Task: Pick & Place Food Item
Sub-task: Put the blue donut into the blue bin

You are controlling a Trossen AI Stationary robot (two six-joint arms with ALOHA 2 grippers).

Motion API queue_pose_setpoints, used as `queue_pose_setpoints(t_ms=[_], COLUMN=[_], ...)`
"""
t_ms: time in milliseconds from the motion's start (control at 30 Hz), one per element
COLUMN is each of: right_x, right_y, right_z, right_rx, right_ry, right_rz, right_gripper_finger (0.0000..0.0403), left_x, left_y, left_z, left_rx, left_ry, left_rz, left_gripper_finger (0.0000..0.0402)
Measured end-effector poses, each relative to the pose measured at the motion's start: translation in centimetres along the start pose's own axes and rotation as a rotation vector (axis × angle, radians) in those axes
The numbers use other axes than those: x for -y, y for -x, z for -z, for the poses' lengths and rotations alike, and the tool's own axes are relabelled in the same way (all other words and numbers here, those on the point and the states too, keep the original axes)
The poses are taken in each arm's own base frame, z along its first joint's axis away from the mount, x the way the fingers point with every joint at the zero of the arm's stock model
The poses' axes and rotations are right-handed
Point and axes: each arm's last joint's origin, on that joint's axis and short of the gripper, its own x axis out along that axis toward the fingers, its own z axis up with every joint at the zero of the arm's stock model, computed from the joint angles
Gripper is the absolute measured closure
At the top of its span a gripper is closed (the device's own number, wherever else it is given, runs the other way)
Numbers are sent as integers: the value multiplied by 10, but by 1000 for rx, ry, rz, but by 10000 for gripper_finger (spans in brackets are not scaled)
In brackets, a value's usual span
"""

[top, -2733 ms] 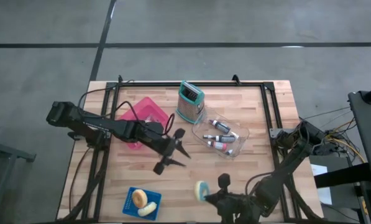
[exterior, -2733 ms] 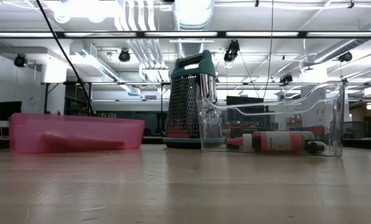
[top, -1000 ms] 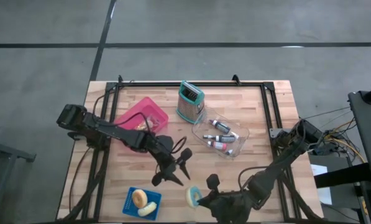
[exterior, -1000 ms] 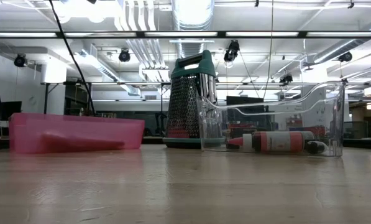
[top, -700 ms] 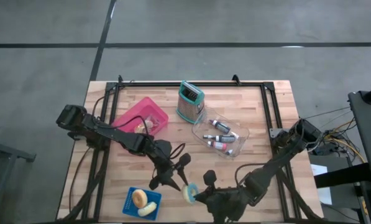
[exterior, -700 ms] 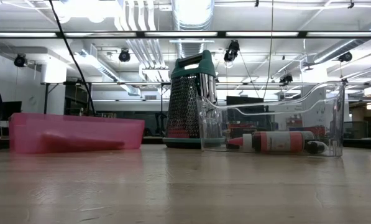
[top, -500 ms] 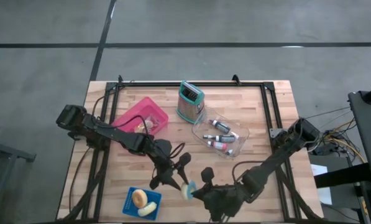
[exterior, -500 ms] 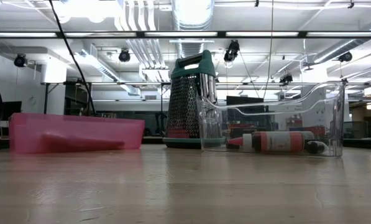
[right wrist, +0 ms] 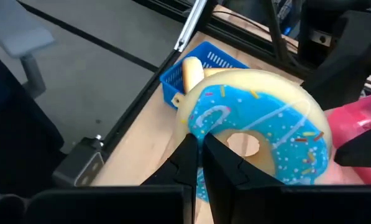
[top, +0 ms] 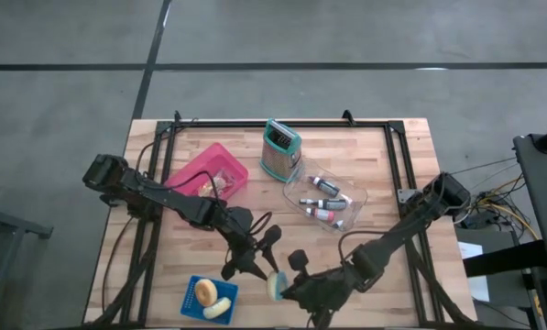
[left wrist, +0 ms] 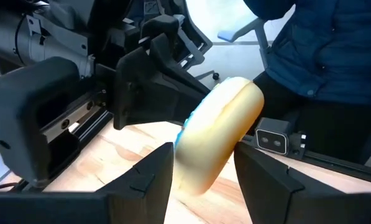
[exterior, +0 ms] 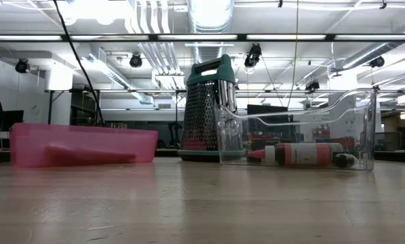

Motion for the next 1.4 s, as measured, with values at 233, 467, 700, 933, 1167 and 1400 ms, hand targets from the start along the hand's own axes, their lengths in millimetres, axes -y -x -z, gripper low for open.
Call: queue_pose_setpoints(t_ms=[233, 467, 700, 933, 1167, 1400], right_x=[-2, -5, -4, -6, -10, -9], right_y=[1, 1, 1, 2, 3, 3], right_z=[0, -1, -1, 1, 2, 2], right_rx=[1, 14, 11, -11, -16, -16], right_ry=[-1, -5, -5, -28, -38, -38], right_rz=[-12, -97, -86, -92, -99, -98], right_gripper_finger=[390, 390, 390, 390, 390, 390], left_x=[0, 0, 1, 5, 6, 6], left_y=[0, 0, 0, 2, 4, 4], left_z=[0, 0, -1, 3, 3, 3], left_rx=[-1, -3, 7, -47, -59, -59], left_ry=[0, 1, 15, 113, 122, 120], left_rz=[-2, -4, 12, 47, 55, 56], left_gripper_finger=[230, 230, 230, 230, 230, 230])
